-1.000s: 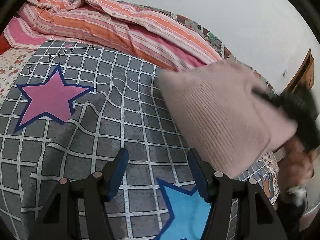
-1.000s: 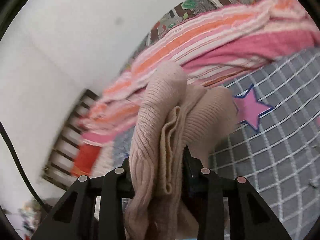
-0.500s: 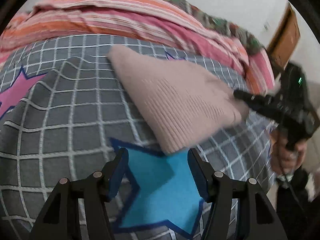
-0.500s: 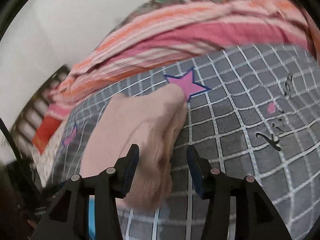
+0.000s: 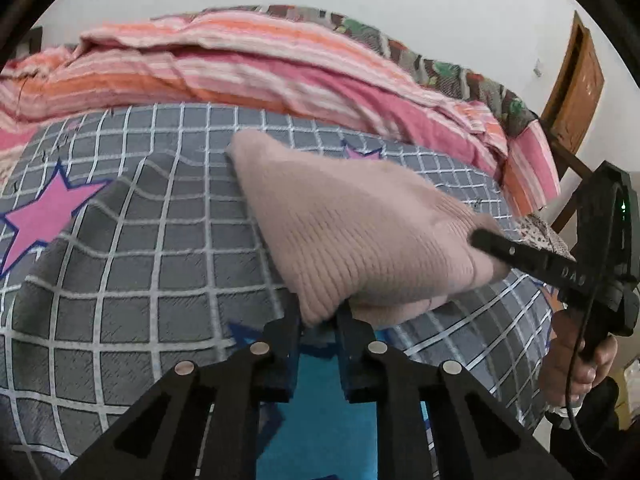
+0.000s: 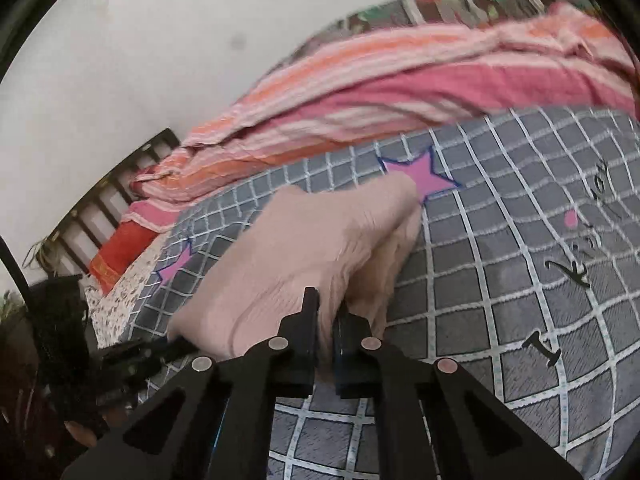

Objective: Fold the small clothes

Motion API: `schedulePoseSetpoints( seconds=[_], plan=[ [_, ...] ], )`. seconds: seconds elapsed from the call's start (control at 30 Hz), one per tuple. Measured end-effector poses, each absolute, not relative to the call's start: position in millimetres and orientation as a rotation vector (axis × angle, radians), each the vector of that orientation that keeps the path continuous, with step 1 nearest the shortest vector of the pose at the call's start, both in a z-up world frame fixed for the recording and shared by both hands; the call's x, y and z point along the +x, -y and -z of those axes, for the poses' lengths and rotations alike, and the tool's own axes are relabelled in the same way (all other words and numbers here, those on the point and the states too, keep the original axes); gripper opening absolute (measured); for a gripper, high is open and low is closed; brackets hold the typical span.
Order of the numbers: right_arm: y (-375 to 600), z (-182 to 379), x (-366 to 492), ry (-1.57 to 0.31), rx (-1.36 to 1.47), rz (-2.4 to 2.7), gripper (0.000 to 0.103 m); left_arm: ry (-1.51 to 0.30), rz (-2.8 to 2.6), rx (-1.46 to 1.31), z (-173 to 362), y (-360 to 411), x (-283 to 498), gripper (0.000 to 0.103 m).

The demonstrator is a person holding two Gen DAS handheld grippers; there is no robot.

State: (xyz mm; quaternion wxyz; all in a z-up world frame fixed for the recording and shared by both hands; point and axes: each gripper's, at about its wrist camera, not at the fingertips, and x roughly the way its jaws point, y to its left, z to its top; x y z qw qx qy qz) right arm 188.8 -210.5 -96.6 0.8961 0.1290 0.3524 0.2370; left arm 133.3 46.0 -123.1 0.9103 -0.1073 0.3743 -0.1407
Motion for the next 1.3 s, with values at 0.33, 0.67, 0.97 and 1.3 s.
schedulePoseSetpoints(
  seconds=[0.33, 0.67, 0.97, 1.3],
  plan=[
    [211.1, 104.8, 204.1, -0.789, 0.29, -0.455, 0.025, -0.819, 0.32, -0.214, 134.3, -47.6, 120.8, 0.022],
    [190.5, 108.4, 270.3, -0.853, 0.258, -0.359, 0.025, -0.773, 0.273, -0.287, 120.4, -78.1, 122.6, 0.052],
    [197.1, 106.0, 270.8, -0.766, 0.187, -0.367, 0.013, -0.783, 0.247, -0.286, 98.4, -67.9, 191.1, 0.052],
    [201.5, 124.2, 271.1, -0.783, 0.154, -0.355, 0.016, -0.837, 0.125, -0.293, 118.4, -67.1, 301.3, 0.05]
  ],
)
